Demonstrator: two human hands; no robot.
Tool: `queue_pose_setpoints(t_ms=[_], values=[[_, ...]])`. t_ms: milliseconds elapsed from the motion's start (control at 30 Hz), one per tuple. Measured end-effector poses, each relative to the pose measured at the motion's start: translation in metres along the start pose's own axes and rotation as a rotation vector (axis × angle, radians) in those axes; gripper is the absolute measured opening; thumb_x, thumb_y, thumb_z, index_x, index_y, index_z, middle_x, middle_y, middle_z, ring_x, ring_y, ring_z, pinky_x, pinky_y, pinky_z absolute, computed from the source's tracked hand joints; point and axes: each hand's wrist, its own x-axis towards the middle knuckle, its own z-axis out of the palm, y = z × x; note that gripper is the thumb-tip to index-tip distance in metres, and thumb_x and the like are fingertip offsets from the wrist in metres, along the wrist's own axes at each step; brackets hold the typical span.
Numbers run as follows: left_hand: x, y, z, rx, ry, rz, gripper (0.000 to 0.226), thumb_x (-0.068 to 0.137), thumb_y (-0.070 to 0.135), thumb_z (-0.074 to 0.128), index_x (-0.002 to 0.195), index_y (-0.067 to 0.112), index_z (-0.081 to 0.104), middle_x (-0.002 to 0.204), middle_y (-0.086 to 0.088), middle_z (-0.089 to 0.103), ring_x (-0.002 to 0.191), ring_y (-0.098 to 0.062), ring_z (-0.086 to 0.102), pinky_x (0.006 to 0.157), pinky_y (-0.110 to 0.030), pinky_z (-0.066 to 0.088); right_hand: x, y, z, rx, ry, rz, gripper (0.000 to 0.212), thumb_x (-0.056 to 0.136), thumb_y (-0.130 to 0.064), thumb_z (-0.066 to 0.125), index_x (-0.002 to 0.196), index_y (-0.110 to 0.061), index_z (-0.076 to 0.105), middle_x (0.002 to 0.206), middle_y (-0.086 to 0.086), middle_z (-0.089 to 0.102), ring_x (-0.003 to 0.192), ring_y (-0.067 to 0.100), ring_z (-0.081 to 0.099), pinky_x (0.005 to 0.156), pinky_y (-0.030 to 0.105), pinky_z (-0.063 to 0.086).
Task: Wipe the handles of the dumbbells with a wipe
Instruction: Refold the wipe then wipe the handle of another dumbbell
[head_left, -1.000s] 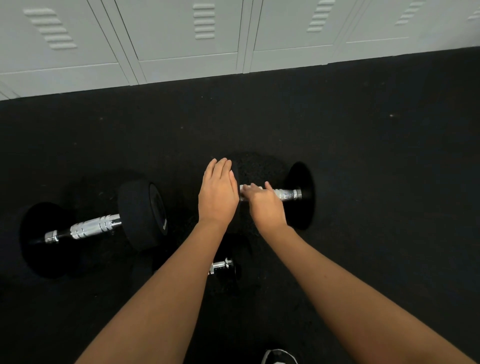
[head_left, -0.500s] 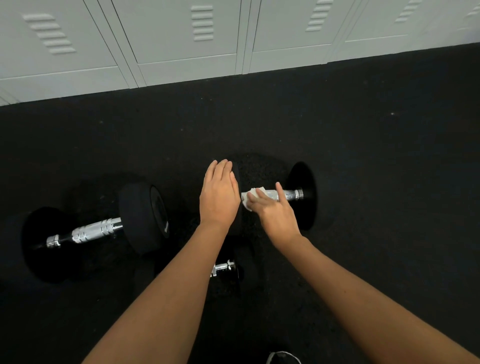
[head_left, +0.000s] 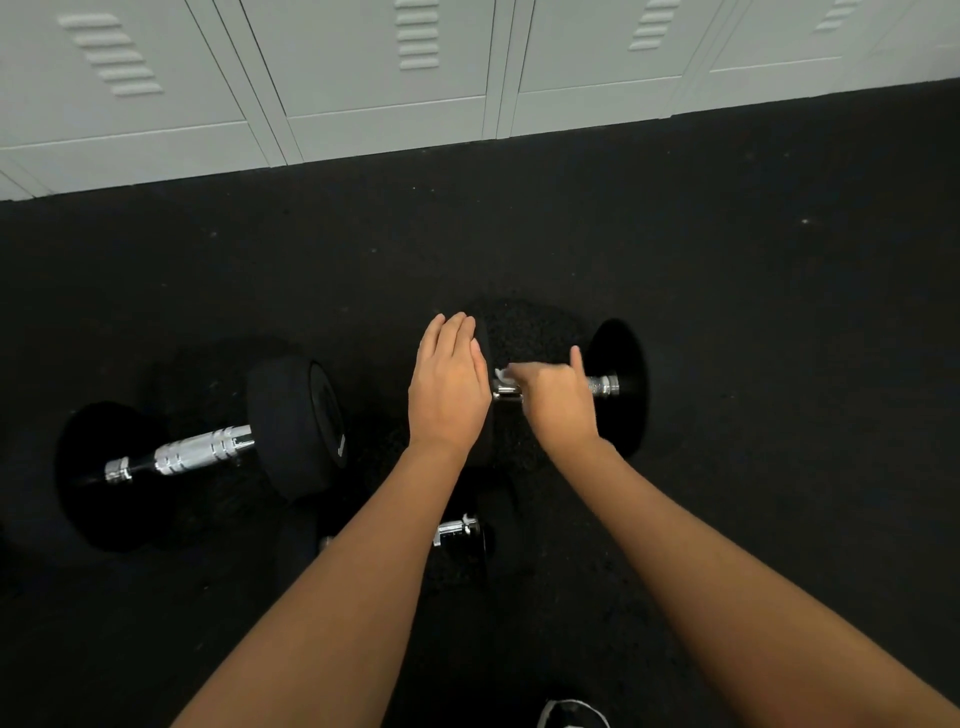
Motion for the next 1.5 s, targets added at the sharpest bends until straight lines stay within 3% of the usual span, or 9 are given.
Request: queue_pose_setpoints(t_ms=[100, 300, 433, 633, 767, 967, 1133, 1267, 1500], values=[[-0.001, 0.000, 0.000, 0.009, 0.004, 0.002, 0.057, 0.095, 0.027, 0.014, 0.127, 0.001, 0.053, 0.131, -0.011, 0.055, 0.131, -0.024, 0.041, 0.109, -0.037, 0.036, 0.021, -0.010, -0.006, 0.064, -0.129, -0.003, 0.024, 0.088, -0.003, 0.048, 0.102, -0.011, 0.066, 0.092, 0.010, 0.069, 0.095, 0.029, 0.060, 0.111, 0.043, 0.025], [-0.002, 0.001, -0.001, 0.012, -0.002, -0.005, 0.058, 0.094, 0.028, 0.012, 0.127, 0.002, 0.053, 0.131, -0.010, 0.055, 0.132, -0.024, 0.040, 0.107, -0.038, 0.038, 0.045, 0.007, -0.016, 0.127, -0.381, 0.056, 0.031, 0.092, -0.006, 0.046, 0.111, -0.019, 0.067, 0.110, 0.008, 0.065, 0.104, 0.025, 0.058, 0.090, 0.038, 0.048], [-0.003, -0.001, 0.000, 0.010, -0.012, -0.010, 0.058, 0.094, 0.028, 0.012, 0.128, 0.002, 0.052, 0.132, -0.009, 0.055, 0.132, -0.023, 0.040, 0.108, -0.037, 0.037, 0.036, -0.007, -0.010, 0.065, -0.267, 0.020, 0.024, 0.090, -0.006, 0.049, 0.102, -0.015, 0.068, 0.098, 0.010, 0.067, 0.095, 0.028, 0.059, 0.071, 0.030, 0.042], [-0.004, 0.000, -0.001, -0.005, 0.012, 0.008, 0.054, 0.095, 0.025, 0.017, 0.125, 0.001, 0.055, 0.128, -0.011, 0.057, 0.129, -0.026, 0.044, 0.104, -0.040, 0.041, 0.018, 0.007, 0.005, 0.076, -0.129, 0.012, 0.030, 0.092, -0.012, 0.052, 0.116, -0.024, 0.064, 0.101, 0.004, 0.070, 0.099, 0.024, 0.060, 0.096, 0.039, 0.044], [-0.004, 0.000, -0.001, 0.000, 0.029, 0.019, 0.052, 0.095, 0.023, 0.020, 0.122, -0.002, 0.057, 0.125, -0.013, 0.060, 0.126, -0.027, 0.047, 0.102, -0.041, 0.044, -0.002, -0.008, 0.016, 0.083, -0.049, -0.044, 0.033, 0.088, 0.001, 0.051, 0.114, -0.015, 0.062, 0.103, 0.008, 0.065, 0.105, 0.030, 0.059, 0.096, 0.039, 0.045], [-0.004, -0.001, 0.001, -0.004, 0.012, 0.001, 0.056, 0.095, 0.027, 0.015, 0.126, 0.002, 0.054, 0.130, -0.009, 0.056, 0.131, -0.024, 0.042, 0.105, -0.039, 0.041, -0.020, 0.018, 0.008, 0.177, -0.061, -0.133, 0.049, 0.082, 0.016, 0.049, 0.123, -0.009, 0.059, 0.136, 0.009, 0.052, 0.133, 0.022, 0.041, 0.107, 0.041, 0.039], [-0.003, 0.000, 0.000, -0.003, 0.028, 0.014, 0.055, 0.094, 0.025, 0.017, 0.124, 0.000, 0.056, 0.128, -0.011, 0.058, 0.129, -0.025, 0.044, 0.103, -0.040, 0.043, -0.016, -0.008, 0.006, 0.114, -0.111, -0.089, 0.044, 0.088, 0.007, 0.049, 0.128, -0.011, 0.053, 0.139, 0.010, 0.048, 0.129, 0.025, 0.045, 0.102, 0.039, 0.043], [-0.004, -0.002, 0.002, -0.015, 0.036, -0.004, 0.053, 0.095, 0.025, 0.018, 0.124, 0.001, 0.056, 0.128, -0.010, 0.058, 0.129, -0.025, 0.044, 0.102, -0.039, 0.043, -0.031, 0.008, -0.001, 0.171, -0.149, -0.129, 0.051, 0.086, 0.011, 0.047, 0.132, -0.010, 0.051, 0.144, 0.007, 0.043, 0.139, 0.017, 0.030, 0.109, 0.036, 0.035], [-0.004, -0.001, 0.003, 0.010, 0.054, 0.017, 0.050, 0.095, 0.022, 0.021, 0.121, 0.000, 0.058, 0.125, -0.011, 0.060, 0.126, -0.026, 0.048, 0.101, -0.039, 0.045, -0.026, -0.006, 0.004, 0.109, -0.098, -0.155, 0.044, 0.086, 0.009, 0.048, 0.126, -0.010, 0.056, 0.138, 0.007, 0.049, 0.129, 0.024, 0.046, 0.095, 0.040, 0.048]])
